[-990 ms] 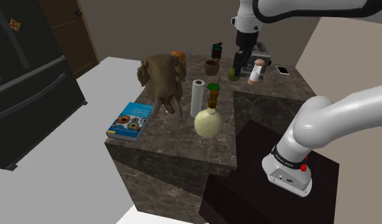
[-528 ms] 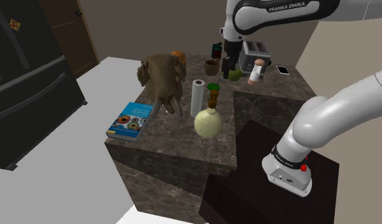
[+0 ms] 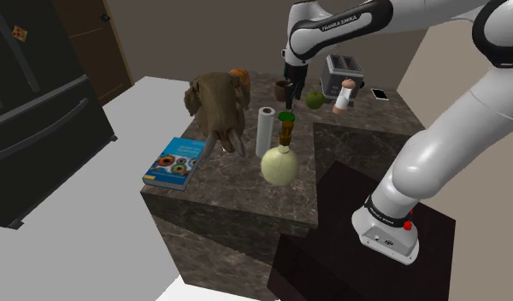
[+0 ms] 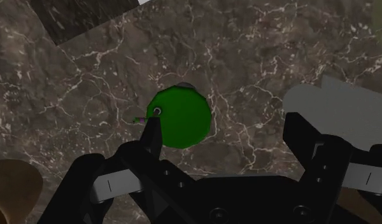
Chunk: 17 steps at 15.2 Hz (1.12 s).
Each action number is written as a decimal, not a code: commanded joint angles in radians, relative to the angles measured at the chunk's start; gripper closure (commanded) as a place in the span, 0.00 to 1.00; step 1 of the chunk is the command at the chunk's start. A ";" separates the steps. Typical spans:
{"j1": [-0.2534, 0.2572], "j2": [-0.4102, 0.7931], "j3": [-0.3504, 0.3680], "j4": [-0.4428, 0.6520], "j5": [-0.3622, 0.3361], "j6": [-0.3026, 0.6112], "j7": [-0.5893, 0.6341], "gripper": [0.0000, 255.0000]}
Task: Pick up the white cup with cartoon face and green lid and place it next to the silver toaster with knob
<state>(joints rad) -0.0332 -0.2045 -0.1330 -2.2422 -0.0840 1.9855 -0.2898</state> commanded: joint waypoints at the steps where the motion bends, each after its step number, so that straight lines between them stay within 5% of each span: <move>1: -0.003 0.081 -0.013 0.041 0.014 0.041 -0.026 0.00; 6: -0.017 0.259 -0.034 0.154 0.057 0.105 -0.092 0.00; 17: -0.020 0.303 -0.034 0.099 0.064 0.204 -0.097 0.00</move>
<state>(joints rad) -0.0530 0.0982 -0.1672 -2.1420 -0.0197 2.1876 -0.3862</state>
